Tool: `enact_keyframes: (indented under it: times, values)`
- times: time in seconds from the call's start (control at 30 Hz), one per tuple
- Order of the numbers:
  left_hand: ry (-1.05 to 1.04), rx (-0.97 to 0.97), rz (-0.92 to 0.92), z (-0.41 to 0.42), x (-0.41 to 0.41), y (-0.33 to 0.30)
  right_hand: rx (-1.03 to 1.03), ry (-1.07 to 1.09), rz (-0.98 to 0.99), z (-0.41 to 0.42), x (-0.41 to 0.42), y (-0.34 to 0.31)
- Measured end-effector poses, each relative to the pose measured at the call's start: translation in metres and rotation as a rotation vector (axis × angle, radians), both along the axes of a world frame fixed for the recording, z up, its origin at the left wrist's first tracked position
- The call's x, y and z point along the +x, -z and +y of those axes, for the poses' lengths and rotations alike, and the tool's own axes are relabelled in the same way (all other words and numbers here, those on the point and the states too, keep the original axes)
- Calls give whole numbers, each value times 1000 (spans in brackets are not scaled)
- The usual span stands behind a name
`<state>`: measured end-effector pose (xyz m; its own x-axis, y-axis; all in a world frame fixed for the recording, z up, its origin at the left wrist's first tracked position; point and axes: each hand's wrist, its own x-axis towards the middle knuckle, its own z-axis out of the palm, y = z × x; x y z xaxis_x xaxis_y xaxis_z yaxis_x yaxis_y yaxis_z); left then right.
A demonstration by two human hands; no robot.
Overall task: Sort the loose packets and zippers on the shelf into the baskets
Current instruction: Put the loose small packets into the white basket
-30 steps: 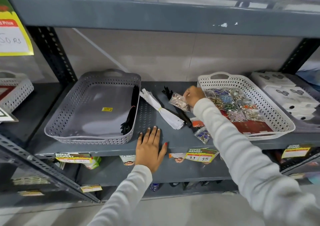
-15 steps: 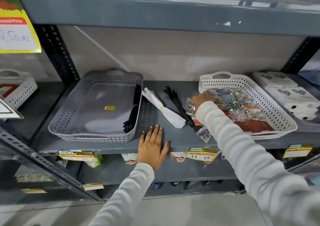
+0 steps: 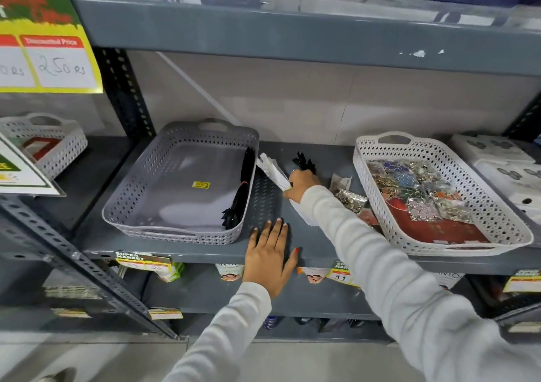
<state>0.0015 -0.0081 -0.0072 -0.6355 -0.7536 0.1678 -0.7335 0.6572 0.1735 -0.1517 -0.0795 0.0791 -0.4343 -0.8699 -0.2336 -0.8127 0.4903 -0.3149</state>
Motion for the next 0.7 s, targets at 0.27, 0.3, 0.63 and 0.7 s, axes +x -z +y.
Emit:
enact_keyframes:
  times: [0.27,0.3,0.63,0.7]
  values:
    - [5,78,17,0,1,-3,-113,158,-370,-37,5,-14]
    - [1,81,13,0,1,-3,-123,175,-392,-42,9,-12]
    - [-2,38,4,-1,2,-1,-143,147,-246,-38,0,-5]
    - [-5,14,12,-1,1,1,-153,145,-4,-24,-18,-15]
